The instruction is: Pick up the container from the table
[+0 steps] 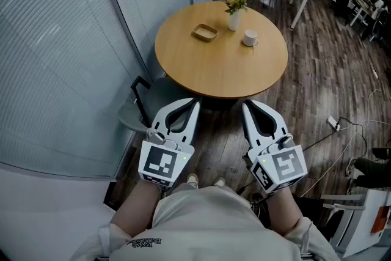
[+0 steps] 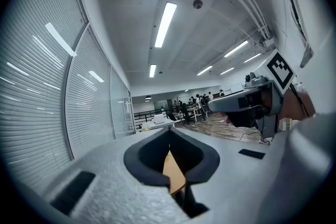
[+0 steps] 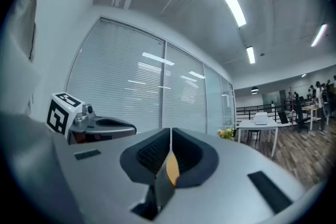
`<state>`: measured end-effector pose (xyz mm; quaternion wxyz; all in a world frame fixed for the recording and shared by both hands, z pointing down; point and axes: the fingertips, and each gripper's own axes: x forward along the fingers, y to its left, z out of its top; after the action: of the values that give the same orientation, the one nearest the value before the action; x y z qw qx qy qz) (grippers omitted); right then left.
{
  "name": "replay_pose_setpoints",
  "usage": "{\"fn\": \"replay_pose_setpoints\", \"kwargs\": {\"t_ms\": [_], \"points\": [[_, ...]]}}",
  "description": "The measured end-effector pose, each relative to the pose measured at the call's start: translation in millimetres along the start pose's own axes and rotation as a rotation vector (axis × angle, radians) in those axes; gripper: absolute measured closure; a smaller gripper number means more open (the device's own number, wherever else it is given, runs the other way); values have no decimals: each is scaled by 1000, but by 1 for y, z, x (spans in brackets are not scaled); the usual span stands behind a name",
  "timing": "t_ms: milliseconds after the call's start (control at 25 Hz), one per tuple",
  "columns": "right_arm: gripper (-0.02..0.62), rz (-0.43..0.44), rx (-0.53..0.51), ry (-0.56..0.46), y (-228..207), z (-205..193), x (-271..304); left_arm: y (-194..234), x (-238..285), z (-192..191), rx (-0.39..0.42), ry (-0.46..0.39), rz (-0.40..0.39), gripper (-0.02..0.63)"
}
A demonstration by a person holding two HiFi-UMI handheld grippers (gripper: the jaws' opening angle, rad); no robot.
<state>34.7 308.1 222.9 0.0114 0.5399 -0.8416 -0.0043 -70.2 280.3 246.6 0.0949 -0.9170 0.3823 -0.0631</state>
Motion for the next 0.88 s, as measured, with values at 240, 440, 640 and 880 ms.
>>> {"fn": "replay_pose_setpoints", "kwargs": {"t_ms": [240, 440, 640, 880], "points": [[561, -3, 13, -8, -11, -3, 3, -1, 10, 0, -8, -3, 5, 586], [561, 2, 20, -9, -21, -5, 2, -4, 16, -1, 7, 8, 19, 586], [561, 8, 26, -11, -34, -5, -3, -14, 25, 6, -39, 12, 30, 586], [561, 45, 20, -10, -46, -12, -7, -24, 35, 1, -24, 17, 44, 586]]}}
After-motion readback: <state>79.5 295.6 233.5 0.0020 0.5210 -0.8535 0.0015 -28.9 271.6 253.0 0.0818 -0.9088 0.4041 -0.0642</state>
